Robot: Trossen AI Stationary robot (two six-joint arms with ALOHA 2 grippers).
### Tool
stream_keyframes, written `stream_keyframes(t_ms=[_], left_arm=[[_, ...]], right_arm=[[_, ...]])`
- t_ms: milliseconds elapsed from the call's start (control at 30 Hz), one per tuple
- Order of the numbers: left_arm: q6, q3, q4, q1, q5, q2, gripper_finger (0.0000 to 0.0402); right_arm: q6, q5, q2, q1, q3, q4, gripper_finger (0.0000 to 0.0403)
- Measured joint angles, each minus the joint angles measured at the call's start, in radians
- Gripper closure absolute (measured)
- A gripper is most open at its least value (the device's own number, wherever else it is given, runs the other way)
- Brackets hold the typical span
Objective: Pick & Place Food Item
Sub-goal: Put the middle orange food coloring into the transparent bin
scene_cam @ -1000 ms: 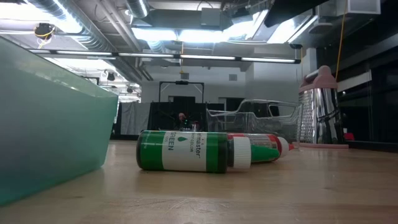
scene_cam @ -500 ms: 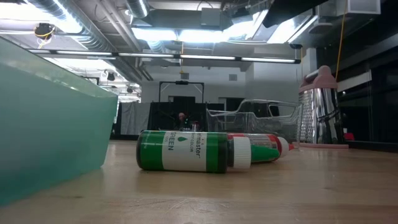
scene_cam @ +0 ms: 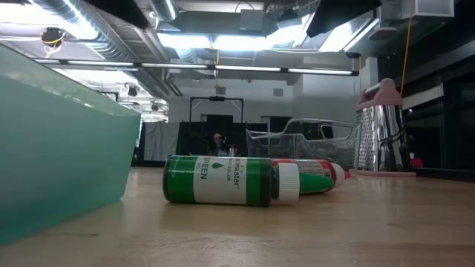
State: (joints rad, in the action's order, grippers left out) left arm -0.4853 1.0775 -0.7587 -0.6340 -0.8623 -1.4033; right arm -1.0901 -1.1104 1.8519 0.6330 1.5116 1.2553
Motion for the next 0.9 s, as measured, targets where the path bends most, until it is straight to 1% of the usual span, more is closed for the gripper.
stream_keyframes(t_ms=[67,133,200,300,367,500,567,633,700,733,767,833,900], left_arm=[[0.051,-0.001,0.004,0.069,0.032,0.000,0.0233],[0.116,-0.012,0.046,0.139,0.063,0.000,0.0232],[0.164,-0.015,0.096,0.206,0.132,-0.001,0.0230],[0.175,-0.023,0.197,0.309,0.260,-0.004,0.0226],[0.175,-0.026,0.240,0.371,0.324,-0.018,0.0223],[0.207,-0.027,0.294,0.463,0.406,-0.073,0.0216],[0.230,-0.027,0.323,0.492,0.443,-0.111,0.0215],[0.245,-0.027,0.346,0.508,0.480,-0.151,0.0214],[0.247,-0.028,0.356,0.512,0.508,-0.183,0.0214],[0.254,-0.028,0.367,0.512,0.515,-0.198,0.0214],[0.260,-0.028,0.373,0.509,0.517,-0.210,0.0214],[0.274,-0.029,0.387,0.505,0.516,-0.230,0.0212],[0.287,-0.029,0.420,0.504,0.519,-0.241,0.0212]], right_arm=[[0.003,0.000,0.000,0.000,0.000,0.000,0.0257],[0.005,0.000,0.000,0.000,0.000,0.000,0.0257],[0.011,0.000,0.000,0.000,0.000,0.001,0.0257],[0.021,0.004,0.000,0.000,0.000,0.001,0.0257],[0.021,0.004,0.000,0.000,0.000,0.001,0.0257],[0.029,0.025,0.000,0.000,0.000,0.003,0.0257],[0.020,0.024,0.000,0.004,0.000,0.036,0.0257],[-0.074,-0.012,0.000,0.029,0.000,0.131,0.0257],[-0.254,-0.050,-0.003,0.079,0.000,0.277,0.0257],[-0.352,-0.069,-0.007,0.115,-0.001,0.322,0.0257],[-0.395,-0.100,-0.019,0.153,-0.009,0.309,0.0257],[-0.408,-0.191,-0.073,0.244,-0.048,0.292,0.0257],[-0.494,-0.310,-0.129,0.334,-0.079,0.296,0.0257]])
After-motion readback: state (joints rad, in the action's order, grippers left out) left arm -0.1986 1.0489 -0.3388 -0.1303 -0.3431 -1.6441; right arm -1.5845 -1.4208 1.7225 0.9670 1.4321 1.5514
